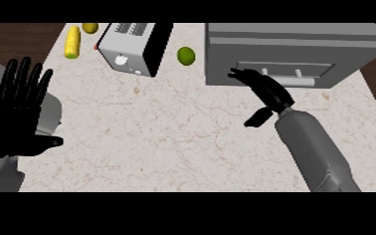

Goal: Pick up the cup, place it into the drawer and close the drawer

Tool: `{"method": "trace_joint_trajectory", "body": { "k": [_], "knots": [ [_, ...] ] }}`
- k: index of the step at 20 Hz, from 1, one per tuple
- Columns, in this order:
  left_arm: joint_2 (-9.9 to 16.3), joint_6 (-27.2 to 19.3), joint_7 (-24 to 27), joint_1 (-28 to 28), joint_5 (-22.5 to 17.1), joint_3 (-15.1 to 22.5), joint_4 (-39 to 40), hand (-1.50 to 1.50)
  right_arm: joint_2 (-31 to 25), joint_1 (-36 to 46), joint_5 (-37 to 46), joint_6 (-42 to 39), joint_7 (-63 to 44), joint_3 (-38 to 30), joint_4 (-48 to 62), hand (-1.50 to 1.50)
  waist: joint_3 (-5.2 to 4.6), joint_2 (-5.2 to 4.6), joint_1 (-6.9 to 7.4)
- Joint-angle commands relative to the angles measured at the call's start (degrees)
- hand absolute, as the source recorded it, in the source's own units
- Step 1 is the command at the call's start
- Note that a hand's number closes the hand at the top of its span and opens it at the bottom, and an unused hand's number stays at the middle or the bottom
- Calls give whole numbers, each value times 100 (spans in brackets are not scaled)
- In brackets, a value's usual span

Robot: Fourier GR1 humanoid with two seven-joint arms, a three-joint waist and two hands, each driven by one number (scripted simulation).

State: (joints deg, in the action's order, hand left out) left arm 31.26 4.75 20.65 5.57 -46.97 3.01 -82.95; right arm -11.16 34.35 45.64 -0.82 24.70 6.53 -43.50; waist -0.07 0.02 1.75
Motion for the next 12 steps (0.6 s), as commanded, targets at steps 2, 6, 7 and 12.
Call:
{"method": "trace_joint_trajectory", "body": {
  "k": [2, 6, 7, 12],
  "knots": [
    [-41, 152, -19, 1, 66, -95, -30, -150, -328, 1179, -202, -367, 357, -571, 1539, -150, 15, -69, 43],
    [-151, 484, 143, 62, 87, -119, 360, -150, -370, 1506, -95, -91, 573, -684, 2286, -150, 16, -131, 111],
    [-18, 395, -70, -6, -32, -202, 96, -150, -446, 1461, -68, -45, 635, -701, 2433, -150, 20, -129, 168],
    [-64, 339, -179, 218, 81, -139, 109, -150, -447, 2117, -145, -156, 498, -892, 2861, -150, 23, -148, 234]
  ]
}}
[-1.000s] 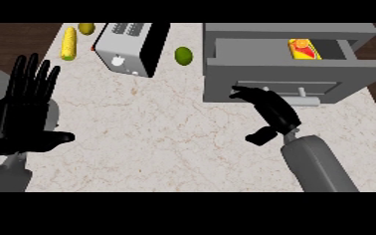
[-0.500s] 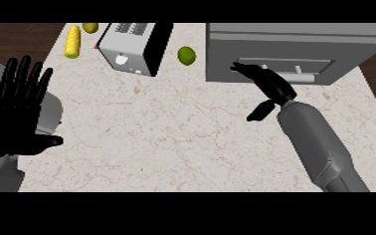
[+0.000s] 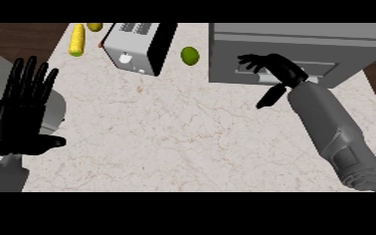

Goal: Pick up the cup, place it into the drawer and close the drawer

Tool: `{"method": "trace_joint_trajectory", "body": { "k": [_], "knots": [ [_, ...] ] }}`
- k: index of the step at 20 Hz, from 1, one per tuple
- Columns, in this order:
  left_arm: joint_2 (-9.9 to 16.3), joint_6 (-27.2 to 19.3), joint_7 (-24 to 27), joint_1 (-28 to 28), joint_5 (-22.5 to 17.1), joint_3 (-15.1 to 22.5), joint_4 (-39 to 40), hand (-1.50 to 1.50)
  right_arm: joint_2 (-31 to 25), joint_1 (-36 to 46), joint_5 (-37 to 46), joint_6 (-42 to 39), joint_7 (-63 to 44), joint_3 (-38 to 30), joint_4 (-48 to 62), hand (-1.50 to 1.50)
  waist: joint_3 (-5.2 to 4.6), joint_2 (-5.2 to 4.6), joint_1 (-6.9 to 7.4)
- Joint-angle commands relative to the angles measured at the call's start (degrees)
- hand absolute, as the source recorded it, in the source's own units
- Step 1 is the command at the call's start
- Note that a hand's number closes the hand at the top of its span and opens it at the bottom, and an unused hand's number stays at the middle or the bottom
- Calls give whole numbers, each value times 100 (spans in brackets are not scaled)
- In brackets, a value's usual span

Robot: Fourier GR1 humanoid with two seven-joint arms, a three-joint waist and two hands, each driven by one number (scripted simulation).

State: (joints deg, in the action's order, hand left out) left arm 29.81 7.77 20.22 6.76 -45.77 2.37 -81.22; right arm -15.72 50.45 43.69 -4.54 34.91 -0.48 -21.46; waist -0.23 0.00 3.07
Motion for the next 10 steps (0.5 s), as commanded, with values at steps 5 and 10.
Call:
{"method": "trace_joint_trajectory", "body": {
  "k": [5, 10],
  "knots": [
    [-120, 32, 10, 105, 169, 97, 80, -150, -461, 496, 38, 142, -125, -273, 882, -150, 43, -218, 180],
    [-72, 87, 132, -104, 268, 59, -32, -150, -549, 577, 24, 105, -59, -324, 1019, -150, 42, -202, 256]
  ]
}}
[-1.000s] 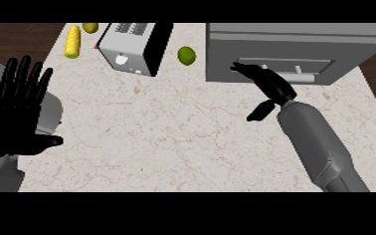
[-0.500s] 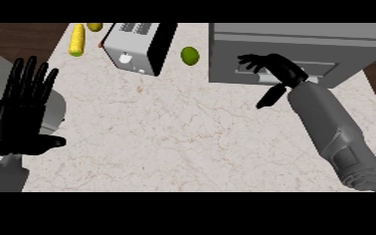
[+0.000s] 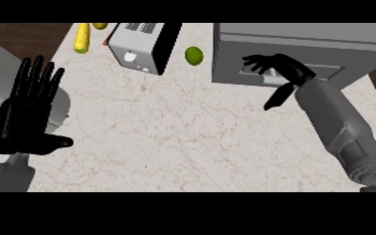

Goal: Pick up the cup, place it into the drawer and close the drawer

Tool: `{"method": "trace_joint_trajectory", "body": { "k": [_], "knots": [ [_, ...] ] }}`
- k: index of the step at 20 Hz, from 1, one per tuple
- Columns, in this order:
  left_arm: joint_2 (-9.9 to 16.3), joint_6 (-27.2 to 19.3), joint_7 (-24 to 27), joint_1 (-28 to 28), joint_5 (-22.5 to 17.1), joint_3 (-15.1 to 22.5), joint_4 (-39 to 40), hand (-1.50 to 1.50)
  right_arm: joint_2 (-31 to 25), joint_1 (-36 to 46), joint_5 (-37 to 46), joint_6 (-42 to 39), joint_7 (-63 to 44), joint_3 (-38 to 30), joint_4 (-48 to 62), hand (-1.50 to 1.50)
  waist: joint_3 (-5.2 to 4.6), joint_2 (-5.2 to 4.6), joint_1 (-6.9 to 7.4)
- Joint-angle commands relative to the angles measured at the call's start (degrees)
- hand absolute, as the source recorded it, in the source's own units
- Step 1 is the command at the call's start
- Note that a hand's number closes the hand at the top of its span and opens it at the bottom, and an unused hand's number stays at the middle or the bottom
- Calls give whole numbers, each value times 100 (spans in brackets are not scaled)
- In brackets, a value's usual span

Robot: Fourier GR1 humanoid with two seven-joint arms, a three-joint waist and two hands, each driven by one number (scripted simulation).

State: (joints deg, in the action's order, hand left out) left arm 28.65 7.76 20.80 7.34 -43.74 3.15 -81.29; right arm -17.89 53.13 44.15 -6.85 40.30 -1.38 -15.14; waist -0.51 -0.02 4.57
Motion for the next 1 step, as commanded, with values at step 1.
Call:
{"method": "trace_joint_trajectory", "body": {
  "k": [1],
  "knots": [
    [15, 44, 105, -180, 121, 4, -70, -150, -306, 213, 28, 453, -506, -192, 407, -150, 72, -200, 99]
  ]
}}
